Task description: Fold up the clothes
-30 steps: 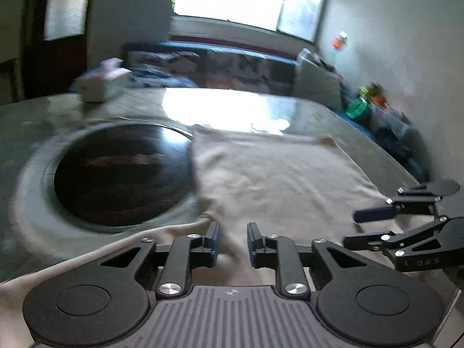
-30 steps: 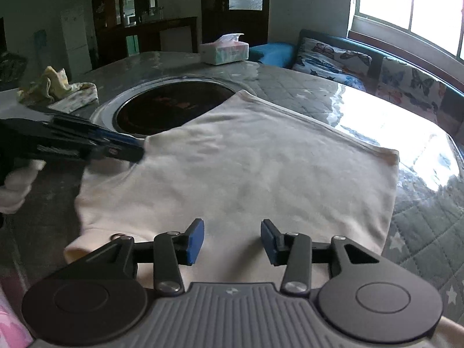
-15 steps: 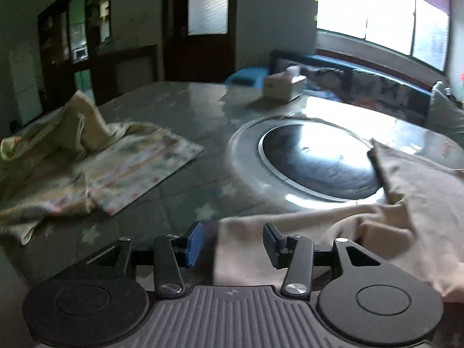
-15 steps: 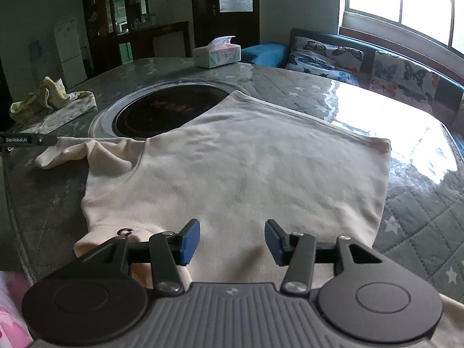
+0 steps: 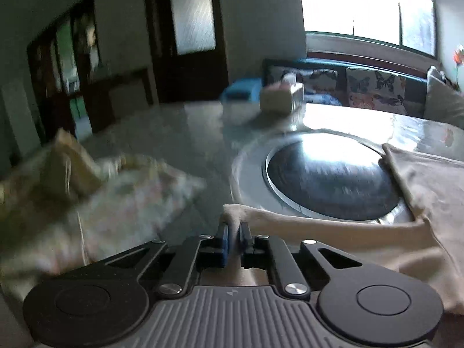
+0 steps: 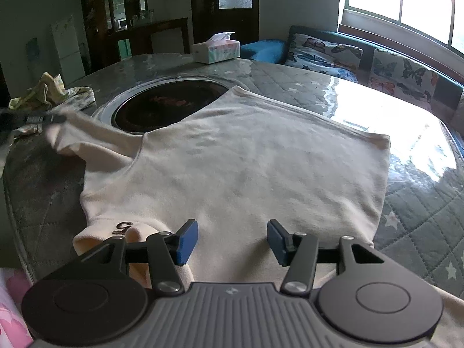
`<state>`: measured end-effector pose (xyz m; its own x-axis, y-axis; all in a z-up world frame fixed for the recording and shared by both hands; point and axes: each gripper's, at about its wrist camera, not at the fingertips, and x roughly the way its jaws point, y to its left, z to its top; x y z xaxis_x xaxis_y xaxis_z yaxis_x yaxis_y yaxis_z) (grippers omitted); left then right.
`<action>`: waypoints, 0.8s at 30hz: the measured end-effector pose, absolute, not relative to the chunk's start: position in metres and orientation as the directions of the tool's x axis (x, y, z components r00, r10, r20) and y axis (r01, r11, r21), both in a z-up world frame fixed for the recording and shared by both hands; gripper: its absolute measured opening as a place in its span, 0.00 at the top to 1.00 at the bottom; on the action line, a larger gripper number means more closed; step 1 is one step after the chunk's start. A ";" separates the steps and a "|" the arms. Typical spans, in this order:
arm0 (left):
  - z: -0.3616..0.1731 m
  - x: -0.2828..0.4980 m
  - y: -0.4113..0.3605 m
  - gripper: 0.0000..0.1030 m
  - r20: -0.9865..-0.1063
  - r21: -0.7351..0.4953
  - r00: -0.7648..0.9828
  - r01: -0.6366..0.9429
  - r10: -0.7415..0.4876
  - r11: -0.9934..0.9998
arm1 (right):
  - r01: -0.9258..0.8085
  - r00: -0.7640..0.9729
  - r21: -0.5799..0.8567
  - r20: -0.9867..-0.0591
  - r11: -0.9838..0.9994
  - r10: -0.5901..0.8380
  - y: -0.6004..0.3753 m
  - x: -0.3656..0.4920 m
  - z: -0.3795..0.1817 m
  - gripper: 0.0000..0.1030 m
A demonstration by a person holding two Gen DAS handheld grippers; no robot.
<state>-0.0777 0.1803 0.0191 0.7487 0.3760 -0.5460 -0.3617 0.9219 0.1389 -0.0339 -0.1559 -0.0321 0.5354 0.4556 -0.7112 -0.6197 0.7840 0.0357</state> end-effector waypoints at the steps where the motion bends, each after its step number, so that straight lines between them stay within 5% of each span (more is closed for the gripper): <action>1: 0.022 -0.072 0.180 0.92 -0.540 0.163 0.753 -0.344 0.375 0.925 | -0.619 0.534 0.036 -0.713 0.784 0.455 -0.156 -0.034 -0.033 0.47; 7: -0.002 -0.044 0.182 0.92 -0.619 0.268 0.684 -0.279 0.387 0.922 | -0.619 0.534 0.037 -0.713 0.785 0.455 -0.158 -0.034 -0.033 0.47; 16: -0.010 -0.042 0.179 0.88 -0.605 0.342 0.677 -0.254 0.419 0.905 | -0.716 0.472 0.052 -0.699 0.696 0.538 -0.131 -0.041 -0.023 0.48; 24: -0.004 -0.044 0.190 0.73 -0.586 0.364 0.664 -0.296 0.465 0.883 | -0.812 0.405 -0.002 -0.722 0.584 0.560 -0.113 -0.079 -0.027 0.48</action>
<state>-0.0437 0.1904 -0.0040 0.6642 0.4645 -0.5858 -0.2962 0.8829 0.3643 -0.0791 -0.1128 -0.0274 0.4053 0.5603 -0.7224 -0.8117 0.5840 -0.0024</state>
